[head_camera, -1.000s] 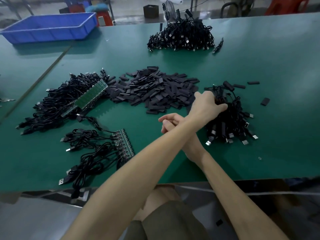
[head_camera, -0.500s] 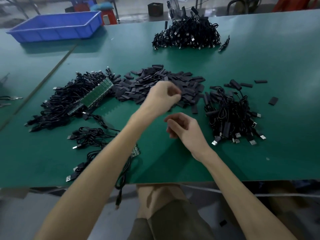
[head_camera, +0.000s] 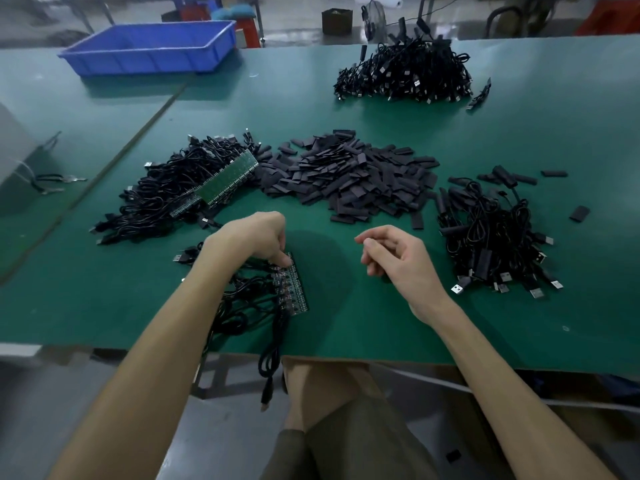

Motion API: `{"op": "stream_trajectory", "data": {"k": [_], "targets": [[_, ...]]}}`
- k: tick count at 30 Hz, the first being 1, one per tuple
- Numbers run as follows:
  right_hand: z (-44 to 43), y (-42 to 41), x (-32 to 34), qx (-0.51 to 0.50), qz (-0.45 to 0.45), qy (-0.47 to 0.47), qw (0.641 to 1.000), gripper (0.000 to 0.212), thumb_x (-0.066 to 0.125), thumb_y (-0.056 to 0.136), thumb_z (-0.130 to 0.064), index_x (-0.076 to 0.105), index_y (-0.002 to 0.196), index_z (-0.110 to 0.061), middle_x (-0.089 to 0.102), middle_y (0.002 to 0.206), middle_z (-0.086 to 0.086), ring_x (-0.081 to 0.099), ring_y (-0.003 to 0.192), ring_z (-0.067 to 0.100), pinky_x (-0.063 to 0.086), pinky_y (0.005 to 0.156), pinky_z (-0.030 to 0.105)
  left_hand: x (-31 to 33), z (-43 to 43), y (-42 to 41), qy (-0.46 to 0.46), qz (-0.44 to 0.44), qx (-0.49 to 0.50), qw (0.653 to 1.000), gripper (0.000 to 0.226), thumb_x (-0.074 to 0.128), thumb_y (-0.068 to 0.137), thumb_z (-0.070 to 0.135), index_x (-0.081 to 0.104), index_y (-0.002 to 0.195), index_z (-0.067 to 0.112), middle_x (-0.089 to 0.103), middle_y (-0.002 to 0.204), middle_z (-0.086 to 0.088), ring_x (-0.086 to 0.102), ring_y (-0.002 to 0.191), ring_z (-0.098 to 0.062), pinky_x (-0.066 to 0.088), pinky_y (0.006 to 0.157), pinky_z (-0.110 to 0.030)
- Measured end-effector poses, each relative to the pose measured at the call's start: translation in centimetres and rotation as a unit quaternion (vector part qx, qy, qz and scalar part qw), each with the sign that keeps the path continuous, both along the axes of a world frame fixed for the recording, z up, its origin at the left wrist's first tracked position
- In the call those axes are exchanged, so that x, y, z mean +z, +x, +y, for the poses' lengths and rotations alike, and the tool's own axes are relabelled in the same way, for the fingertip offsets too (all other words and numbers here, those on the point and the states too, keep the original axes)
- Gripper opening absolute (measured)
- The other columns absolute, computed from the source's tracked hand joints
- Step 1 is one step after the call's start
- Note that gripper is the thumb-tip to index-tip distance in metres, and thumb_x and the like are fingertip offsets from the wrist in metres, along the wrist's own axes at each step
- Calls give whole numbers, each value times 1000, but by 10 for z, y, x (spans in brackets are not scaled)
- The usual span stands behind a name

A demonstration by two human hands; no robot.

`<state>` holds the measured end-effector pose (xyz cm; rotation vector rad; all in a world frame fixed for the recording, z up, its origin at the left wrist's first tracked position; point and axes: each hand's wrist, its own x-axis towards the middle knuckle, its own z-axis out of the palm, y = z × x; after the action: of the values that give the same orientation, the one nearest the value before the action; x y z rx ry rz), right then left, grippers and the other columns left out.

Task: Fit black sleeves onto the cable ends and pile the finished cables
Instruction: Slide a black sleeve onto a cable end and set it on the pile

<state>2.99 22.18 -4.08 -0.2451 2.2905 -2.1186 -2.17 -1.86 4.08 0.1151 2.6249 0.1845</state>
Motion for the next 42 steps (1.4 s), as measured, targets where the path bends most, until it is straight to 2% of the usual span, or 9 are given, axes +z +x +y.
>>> {"op": "stream_trajectory", "data": {"k": [4, 8, 13, 16, 20, 28, 35, 40, 42], "targets": [[0, 0, -1, 10, 6, 14, 1000, 10, 62, 103, -12, 72, 105, -13, 71, 78, -1, 63, 65, 12, 49, 63, 18, -4, 6, 0, 42, 4, -18, 999, 20, 77, 90, 25, 72, 104, 11, 69, 101, -1, 64, 96, -24, 53, 90, -41], [-3, 2, -1, 29, 17, 55, 998, 8, 67, 101, -23, 72, 106, -19, 75, 87, -1, 70, 74, 13, 51, 69, 18, -4, 17, 1, 139, 86, -1, 987, 14, 83, 84, 23, 69, 82, 23, 65, 80, 11, 60, 75, -6, 44, 63, -21], [-6, 2, -1, 50, 23, 87, 995, 13, 70, 99, -28, 72, 107, -18, 75, 92, -4, 71, 85, 15, 57, 83, 32, -6, 49, 6, 243, 135, 18, 960, 22, 87, 79, 22, 67, 71, 28, 68, 74, 11, 64, 71, -4, 42, 58, -17], [-5, 1, -2, 34, 21, 107, 993, 6, 71, 98, -22, 70, 95, -16, 69, 77, -12, 62, 74, 7, 51, 73, 33, -11, 64, 7, 257, 133, 20, 957, 23, 85, 81, 19, 66, 71, 27, 67, 74, 10, 63, 70, -4, 41, 56, -16], [-3, 0, -2, 1, 17, 112, 994, 19, 71, 93, -18, 61, 77, -17, 54, 60, -16, 45, 59, 6, 37, 61, 30, -12, 73, 7, 264, 139, 20, 954, 25, 85, 81, 15, 65, 70, 26, 67, 74, 8, 64, 70, -6, 43, 58, -18], [-2, 0, 0, -3, 5, 80, 997, 16, 65, 83, -21, 56, 70, -19, 55, 57, -11, 51, 55, 8, 42, 60, 31, -18, 72, 11, 301, 154, 20, 941, 32, 84, 79, 8, 63, 64, 26, 65, 69, 10, 59, 64, -2, 41, 55, -12], [-6, 0, 1, -15, 21, 85, 996, 21, 63, 83, -29, 50, 71, -19, 44, 58, -15, 38, 58, 8, 32, 58, 29, -26, 71, 10, 320, 197, 17, 927, 30, 83, 80, 10, 63, 68, 27, 67, 73, 9, 59, 63, 3, 43, 55, -9], [-3, 1, 3, -19, 20, 66, 997, 24, 65, 88, -22, 49, 72, -14, 41, 61, -9, 35, 61, 13, 30, 59, 33, -34, 71, 17, 399, 243, 69, 882, 28, 80, 81, 4, 61, 71, 22, 68, 67, 12, 61, 63, 5, 45, 57, -11], [-3, 1, 3, -23, 15, 67, 997, 24, 66, 91, -20, 52, 73, -14, 43, 61, -9, 37, 61, 12, 31, 60, 33, -29, 67, 15, 444, 278, 111, 844, 27, 81, 82, 6, 61, 71, 21, 69, 69, 8, 63, 66, -5, 52, 61, -23]]}}
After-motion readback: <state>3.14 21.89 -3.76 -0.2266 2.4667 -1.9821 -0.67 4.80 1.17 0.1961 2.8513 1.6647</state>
